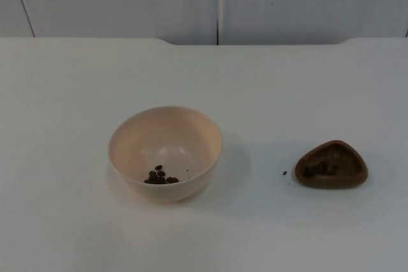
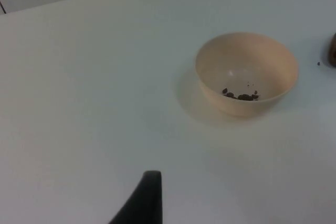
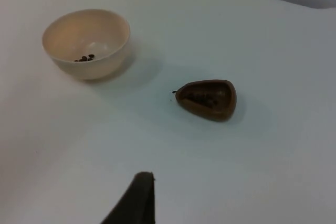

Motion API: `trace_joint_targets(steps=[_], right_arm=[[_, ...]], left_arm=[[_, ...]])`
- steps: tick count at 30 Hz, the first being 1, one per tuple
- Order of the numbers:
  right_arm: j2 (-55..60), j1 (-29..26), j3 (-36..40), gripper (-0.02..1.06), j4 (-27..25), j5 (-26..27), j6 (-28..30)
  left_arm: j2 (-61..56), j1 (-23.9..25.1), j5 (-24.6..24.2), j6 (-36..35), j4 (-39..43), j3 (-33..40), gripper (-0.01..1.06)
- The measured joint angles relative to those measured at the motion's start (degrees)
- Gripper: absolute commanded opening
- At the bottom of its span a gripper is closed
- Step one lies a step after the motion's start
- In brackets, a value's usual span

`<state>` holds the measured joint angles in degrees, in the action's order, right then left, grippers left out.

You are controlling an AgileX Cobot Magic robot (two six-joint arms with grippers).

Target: Pick up the bowl with the left hand and pour the coffee beans from the cup into the bowl with the right hand.

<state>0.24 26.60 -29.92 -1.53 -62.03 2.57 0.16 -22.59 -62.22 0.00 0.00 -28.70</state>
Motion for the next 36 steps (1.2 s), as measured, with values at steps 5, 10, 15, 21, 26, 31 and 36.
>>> trace_joint_targets(steps=[5, 10, 15, 21, 26, 31, 36], right_arm=[[0.00, 0.00, 0.00, 1.05, 0.00, 0.00, -1.30], [0.00, 0.00, 0.00, 1.05, 0.00, 0.00, -1.53], [0.00, 0.00, 0.00, 1.05, 0.00, 0.00, -1.53], [0.00, 0.00, 0.00, 1.05, 0.00, 0.00, -1.53], [0.00, 0.00, 0.00, 1.05, 0.00, 0.00, -1.53], [0.00, 0.00, 0.00, 1.05, 0.00, 0.00, -1.53], [0.00, -0.86, 0.00, 1.05, 0.00, 0.00, -1.53]], left_arm=[[0.00, 0.00, 0.00, 0.00, 0.00, 0.00, 1.05], [0.00, 0.00, 0.00, 0.00, 0.00, 0.00, 1.05], [0.00, 0.00, 0.00, 0.00, 0.00, 0.00, 1.05], [0.00, 0.00, 0.00, 0.00, 0.00, 0.00, 1.05], [0.00, 0.00, 0.00, 0.00, 0.00, 0.00, 1.05], [0.00, 0.00, 0.00, 0.00, 0.00, 0.00, 1.05], [0.00, 0.00, 0.00, 0.00, 0.00, 0.00, 1.05]])
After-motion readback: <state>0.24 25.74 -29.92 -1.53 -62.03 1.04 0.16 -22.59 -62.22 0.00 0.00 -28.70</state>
